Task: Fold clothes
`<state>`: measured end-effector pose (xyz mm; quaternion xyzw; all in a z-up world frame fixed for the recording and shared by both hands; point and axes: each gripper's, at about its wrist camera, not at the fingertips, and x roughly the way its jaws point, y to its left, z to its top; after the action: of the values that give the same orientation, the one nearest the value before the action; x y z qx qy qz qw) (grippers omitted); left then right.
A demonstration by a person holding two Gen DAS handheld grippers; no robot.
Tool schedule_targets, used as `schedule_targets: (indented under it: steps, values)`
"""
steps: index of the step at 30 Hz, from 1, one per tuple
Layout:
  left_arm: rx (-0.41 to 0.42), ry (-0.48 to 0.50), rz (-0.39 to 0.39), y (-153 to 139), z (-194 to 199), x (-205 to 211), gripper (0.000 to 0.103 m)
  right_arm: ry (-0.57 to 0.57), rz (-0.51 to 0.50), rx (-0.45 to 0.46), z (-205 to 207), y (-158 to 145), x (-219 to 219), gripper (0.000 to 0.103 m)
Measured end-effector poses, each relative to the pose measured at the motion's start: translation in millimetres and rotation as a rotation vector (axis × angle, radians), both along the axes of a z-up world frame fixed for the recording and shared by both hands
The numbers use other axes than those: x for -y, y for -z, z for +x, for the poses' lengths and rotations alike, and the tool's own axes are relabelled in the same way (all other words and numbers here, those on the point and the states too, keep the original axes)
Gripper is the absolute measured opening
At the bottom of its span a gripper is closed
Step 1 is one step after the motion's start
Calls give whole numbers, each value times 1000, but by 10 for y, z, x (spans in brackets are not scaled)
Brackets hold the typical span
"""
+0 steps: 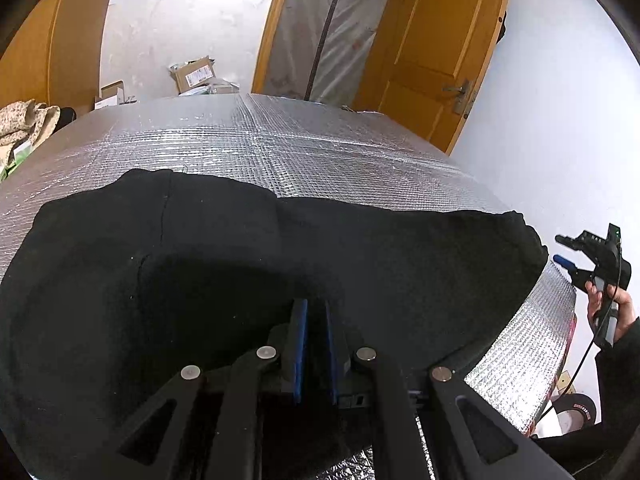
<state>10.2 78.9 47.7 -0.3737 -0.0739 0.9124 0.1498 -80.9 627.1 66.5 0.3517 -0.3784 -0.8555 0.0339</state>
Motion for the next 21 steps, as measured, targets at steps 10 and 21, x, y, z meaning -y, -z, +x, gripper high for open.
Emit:
schedule_targets:
  steps: [10,21]
  values:
    - [0,0,27,0,4,39,9,-47,94,39,106,50,74,46]
    - [2,2,53,6,-11,77,9,-76,121,3,19,40,209,42]
